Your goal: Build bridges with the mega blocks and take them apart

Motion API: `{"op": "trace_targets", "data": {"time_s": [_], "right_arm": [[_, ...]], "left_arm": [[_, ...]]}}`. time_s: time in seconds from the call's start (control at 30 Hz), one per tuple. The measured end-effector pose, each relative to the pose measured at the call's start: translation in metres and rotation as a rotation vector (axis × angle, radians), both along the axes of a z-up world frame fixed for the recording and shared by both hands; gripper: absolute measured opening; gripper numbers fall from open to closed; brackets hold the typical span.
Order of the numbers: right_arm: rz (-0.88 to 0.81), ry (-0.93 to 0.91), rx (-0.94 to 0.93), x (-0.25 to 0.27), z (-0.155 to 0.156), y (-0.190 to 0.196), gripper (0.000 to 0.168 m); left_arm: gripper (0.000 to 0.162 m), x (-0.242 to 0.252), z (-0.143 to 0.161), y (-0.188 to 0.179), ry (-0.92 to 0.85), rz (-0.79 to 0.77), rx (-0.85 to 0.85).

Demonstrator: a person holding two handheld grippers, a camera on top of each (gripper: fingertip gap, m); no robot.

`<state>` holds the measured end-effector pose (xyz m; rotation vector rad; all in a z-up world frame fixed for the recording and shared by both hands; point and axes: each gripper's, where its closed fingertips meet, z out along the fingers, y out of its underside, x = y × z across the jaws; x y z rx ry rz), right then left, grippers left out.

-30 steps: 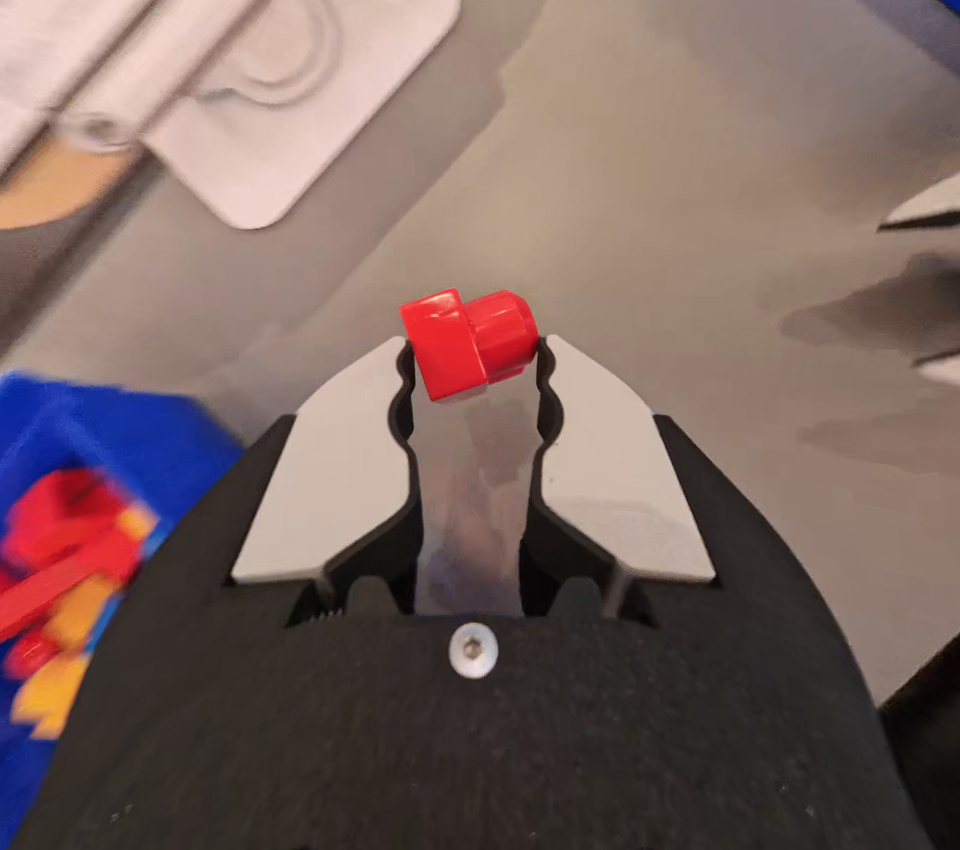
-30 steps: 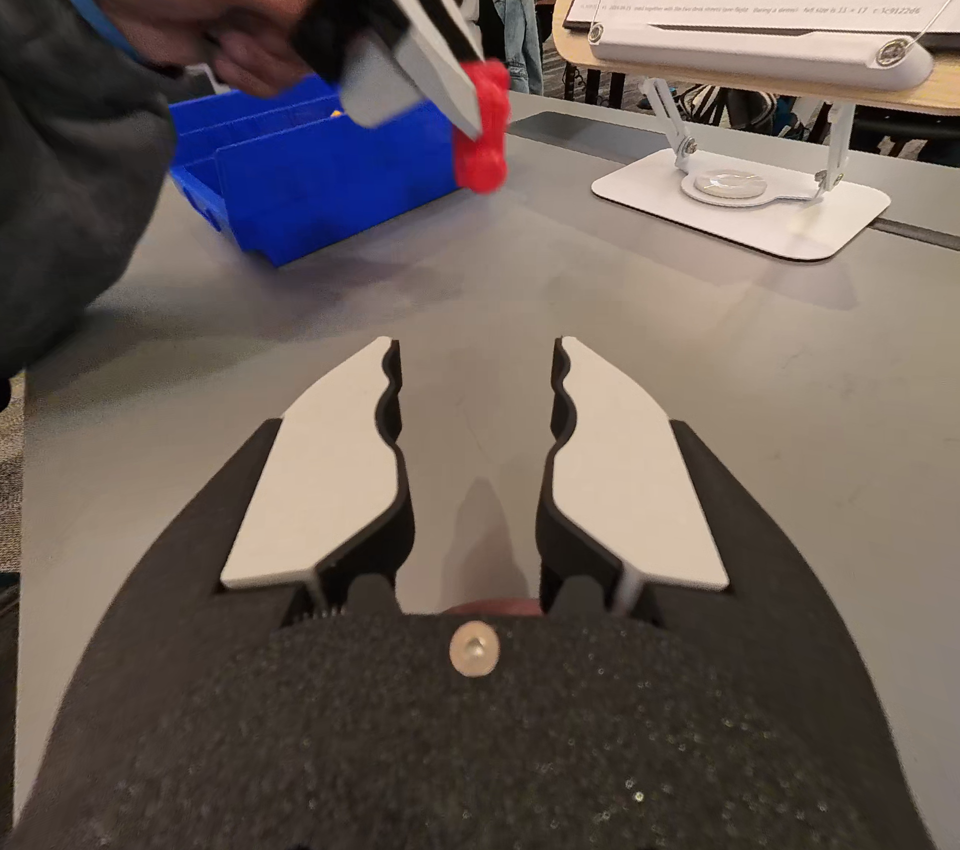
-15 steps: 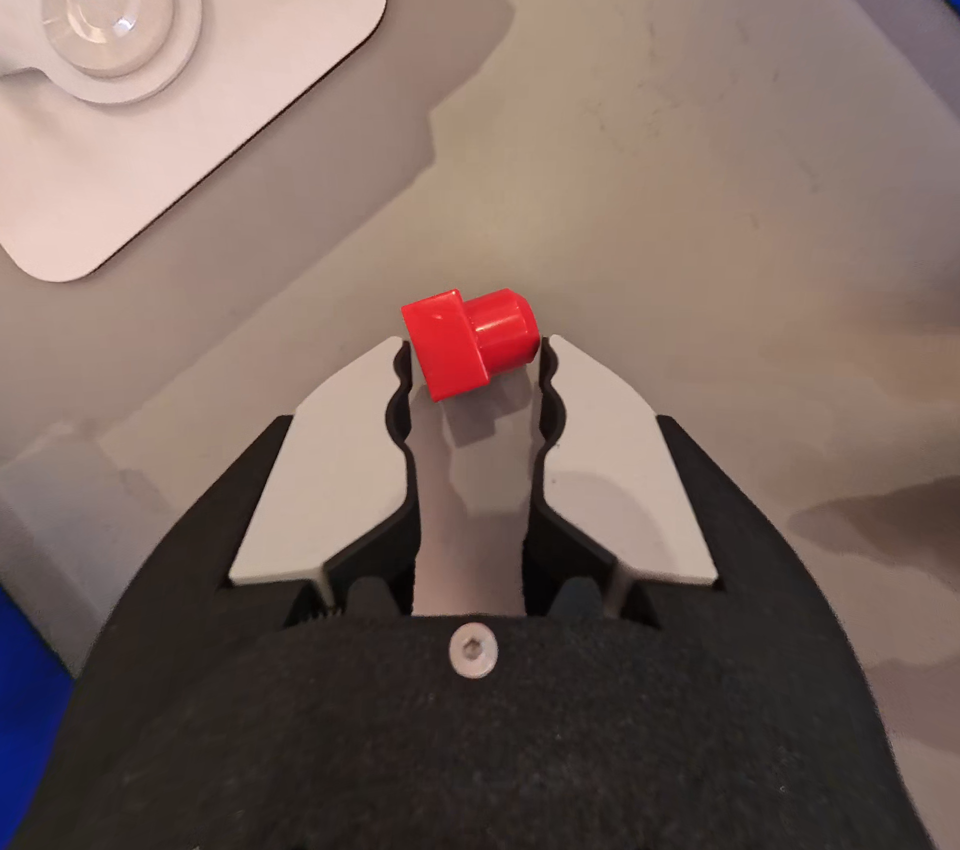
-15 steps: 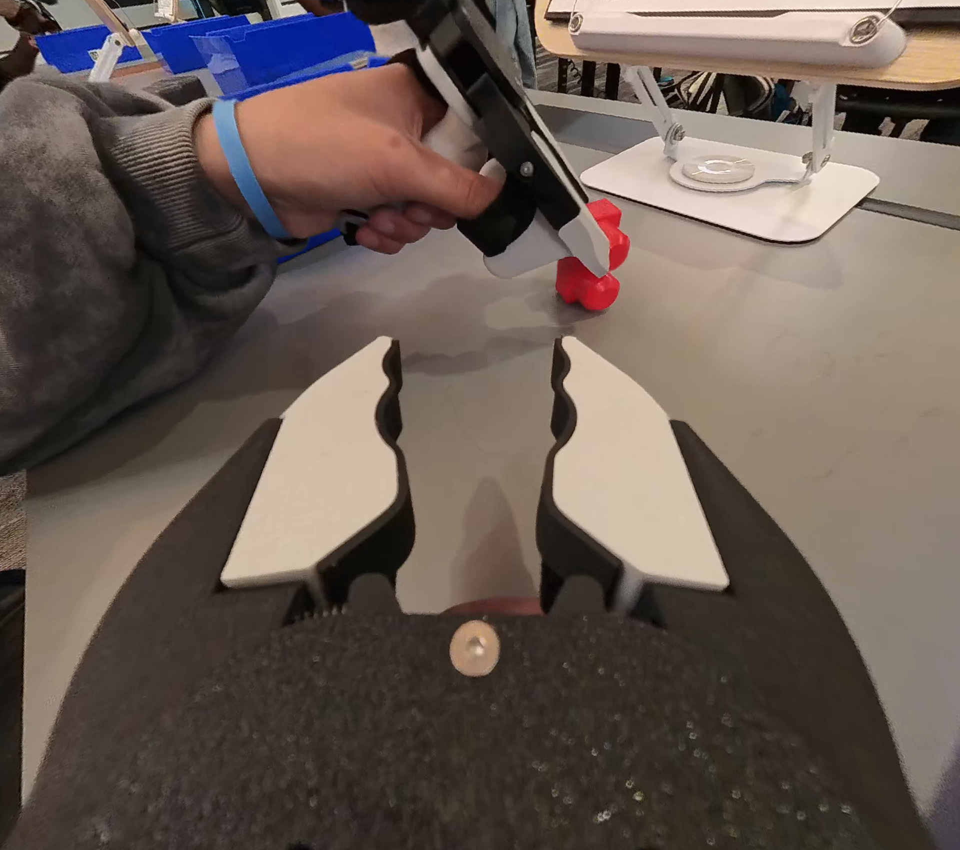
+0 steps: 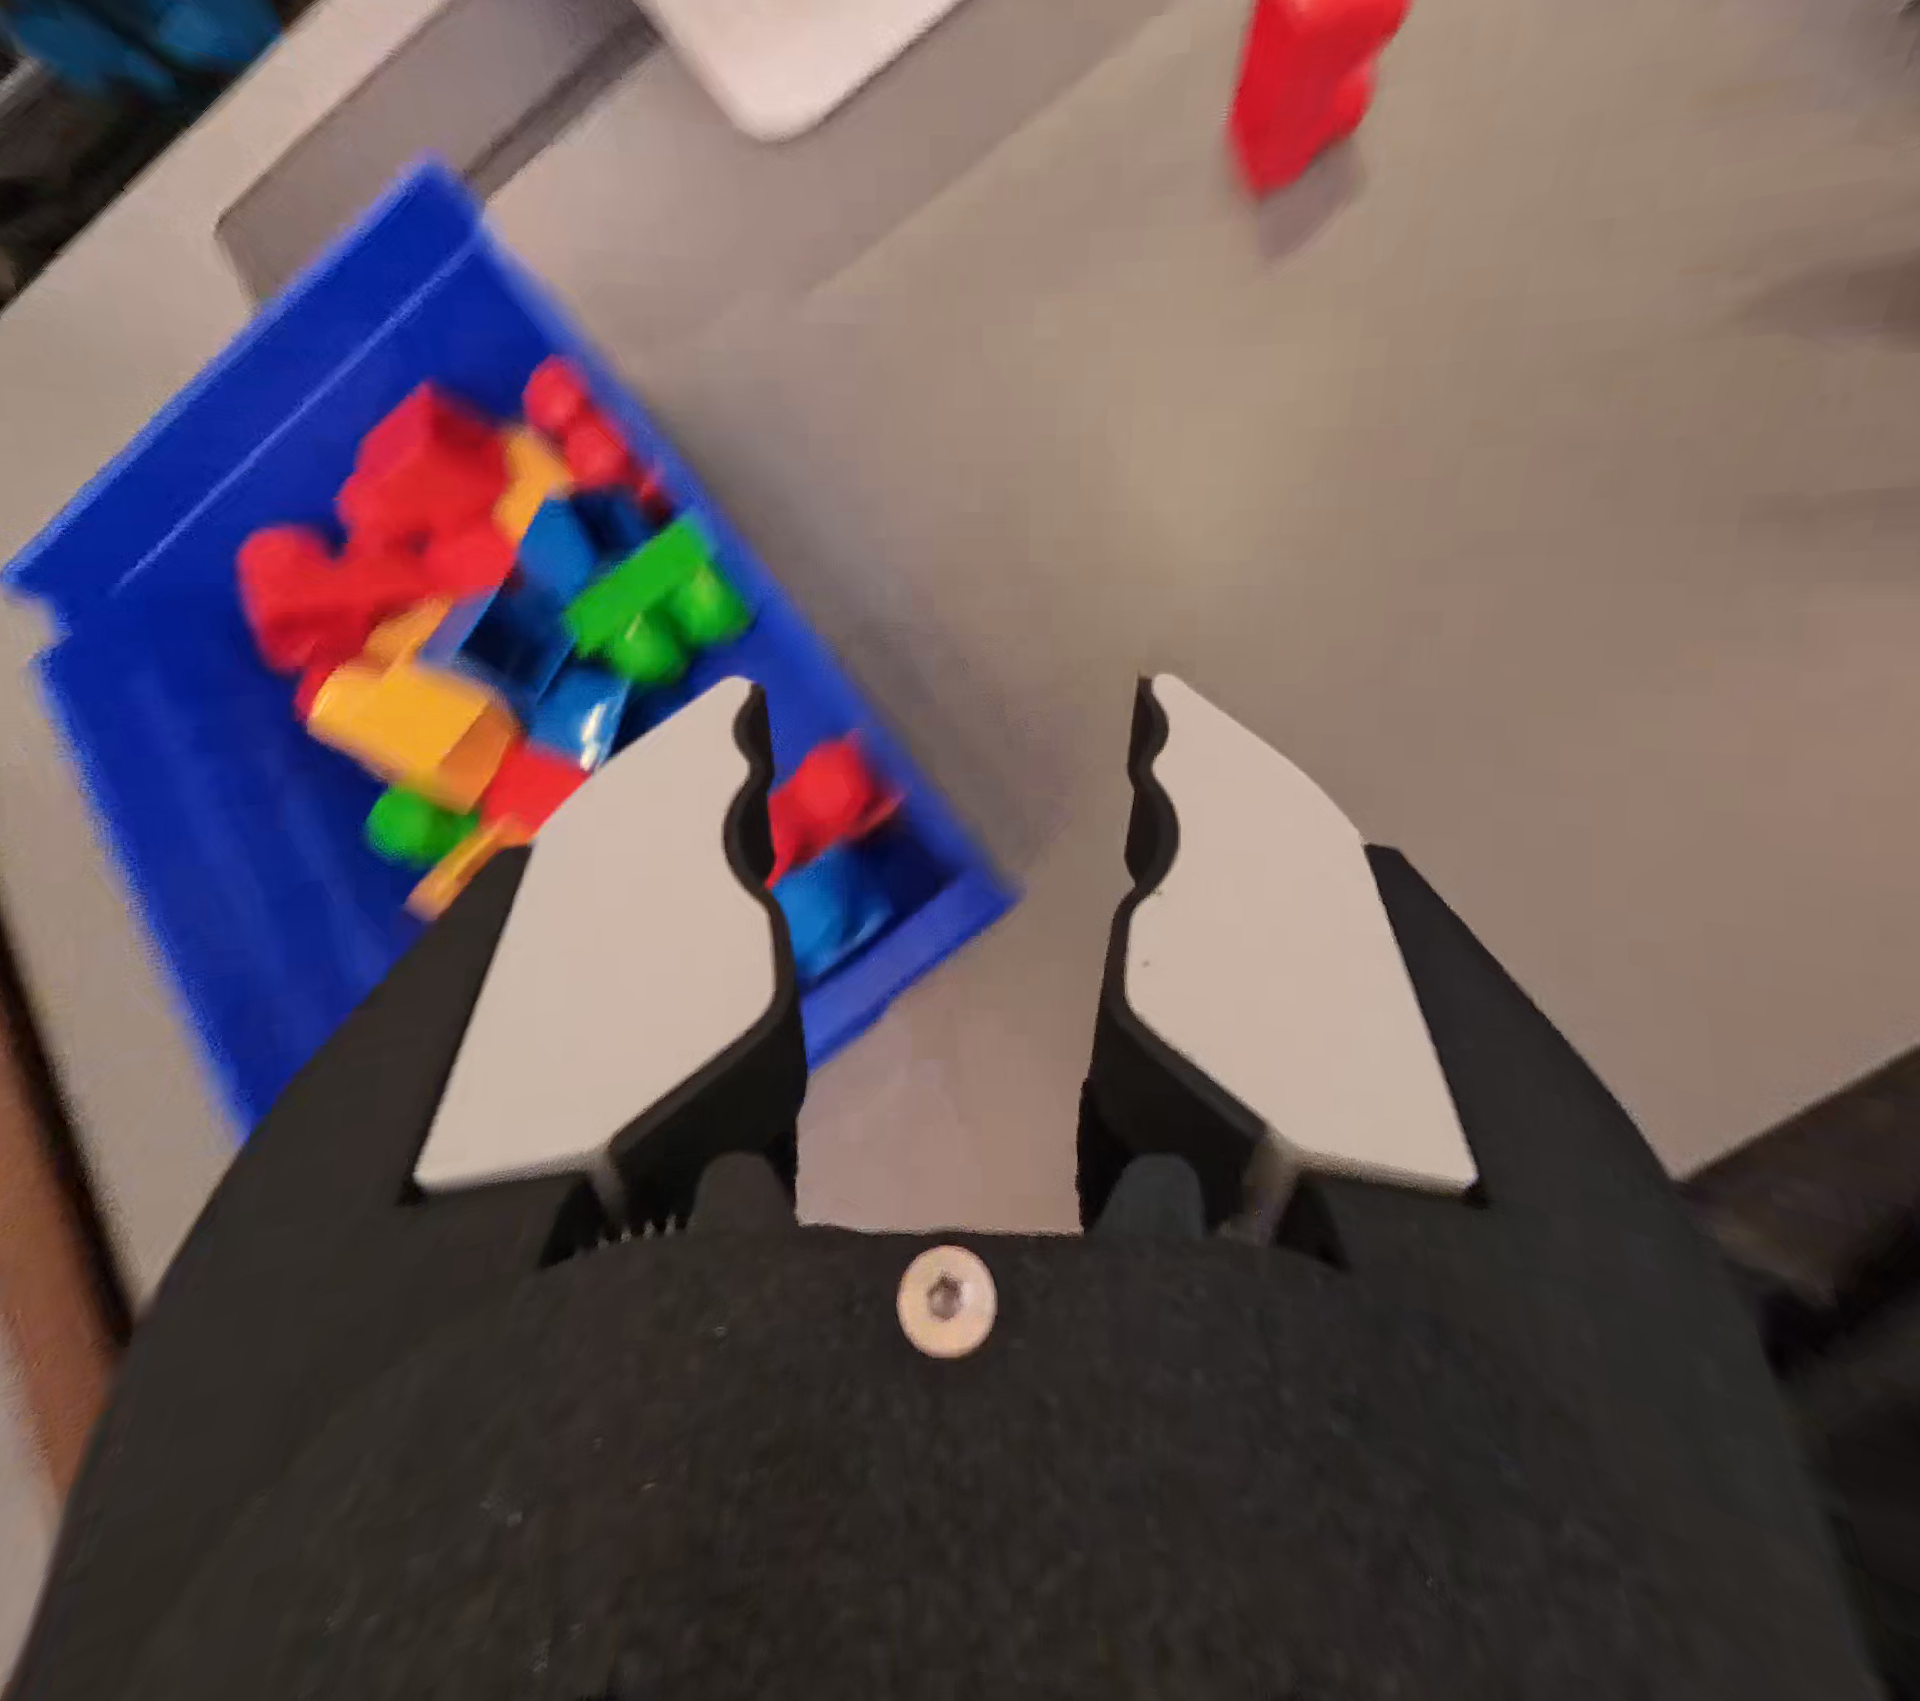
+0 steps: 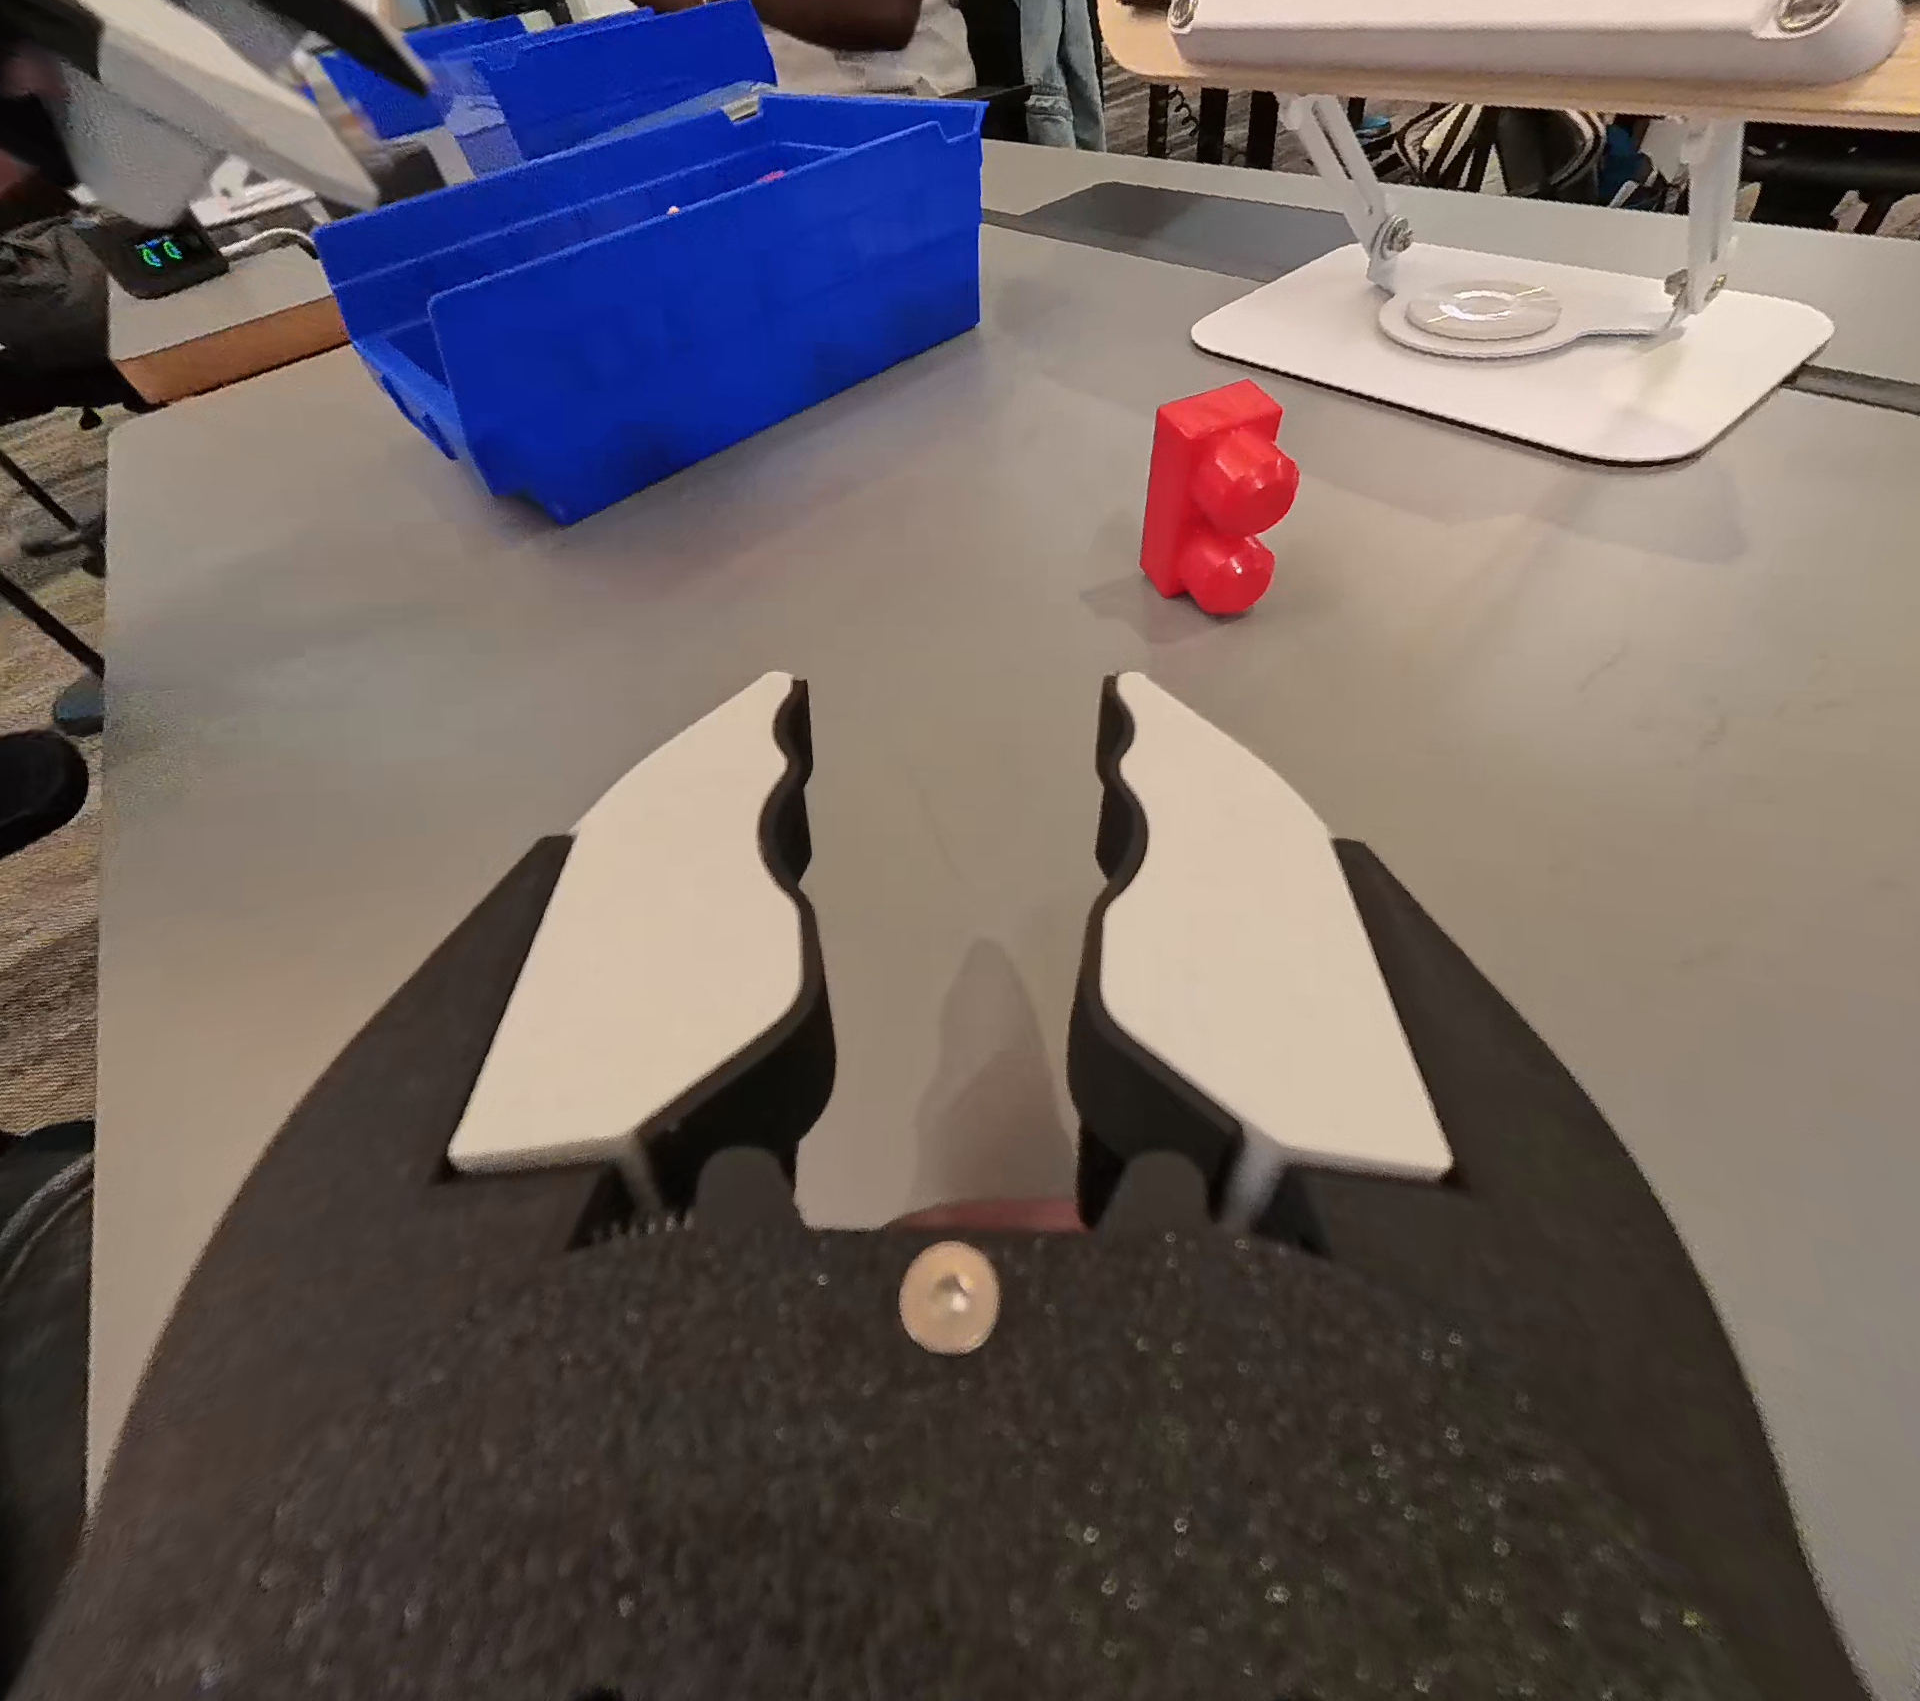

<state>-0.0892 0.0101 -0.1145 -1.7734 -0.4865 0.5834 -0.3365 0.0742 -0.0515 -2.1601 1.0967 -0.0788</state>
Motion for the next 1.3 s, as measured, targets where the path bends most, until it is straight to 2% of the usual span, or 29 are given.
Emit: {"op": "trace_targets", "data": {"time_s": [0.1, 0.17, 0.33, 0.5, 0.53, 0.57, 0.6, 0.77, 0.9, 1.0, 1.1, 1.2, 1.3], "right_arm": [[0.012, -0.008, -0.005, -0.004, -0.001, 0.001, 0.052], [0.017, -0.02, -0.007, -0.006, -0.002, 0.001, 0.052], [0.025, -0.038, -0.012, -0.009, -0.004, 0.002, 0.05], [0.02, -0.017, -0.006, -0.007, -0.002, 0.001, 0.05], [0.018, -0.01, -0.007, -0.005, -0.002, 0.001, 0.05], [0.016, -0.004, -0.01, -0.004, -0.002, 0.0, 0.05], [0.016, 0.003, -0.012, -0.003, -0.002, 0.0, 0.05], [0.016, 0.033, -0.023, -0.001, -0.001, 0.0, 0.05], [0.026, 0.015, -0.03, -0.003, -0.003, 0.0, 0.049], [0.034, -0.002, -0.022, -0.007, -0.003, 0.0, 0.049], [0.042, -0.017, -0.015, -0.01, -0.003, 0.0, 0.049], [0.046, -0.024, -0.011, -0.011, -0.003, 0.0, 0.049], [0.045, -0.02, -0.004, -0.01, -0.002, -0.001, 0.049]], "left_arm": [[0.066, -0.069, -0.018, 0.009, 0.151, 0.054, -0.051], [0.065, -0.089, -0.036, 0.011, 0.196, 0.028, -0.117], [0.059, -0.087, -0.067, 0.024, 0.204, -0.057, -0.239], [0.055, -0.074, -0.092, 0.026, 0.157, 0.001, -0.459], [0.049, -0.072, -0.097, 0.023, 0.157, 0.008, -0.497], [0.033, -0.071, -0.102, 0.022, 0.162, 0.008, -0.513], [0.029, -0.07, -0.102, 0.022, 0.171, 0.008, -0.504], [0.029, -0.078, -0.085, 0.027, 0.229, 0.01, -0.436], [0.029, -0.082, -0.04, 0.034, 0.258, -0.043, -0.365], [0.029, -0.06, 0.002, 0.027, 0.256, -0.176, -0.331], [0.029, -0.017, 0.026, 0.013, 0.283, -0.351, -0.308], [0.029, 0.037, 0.019, -0.003, 0.331, -0.513, -0.339], [0.029, 0.083, -0.014, -0.01, 0.421, -0.641, -0.378]]}}
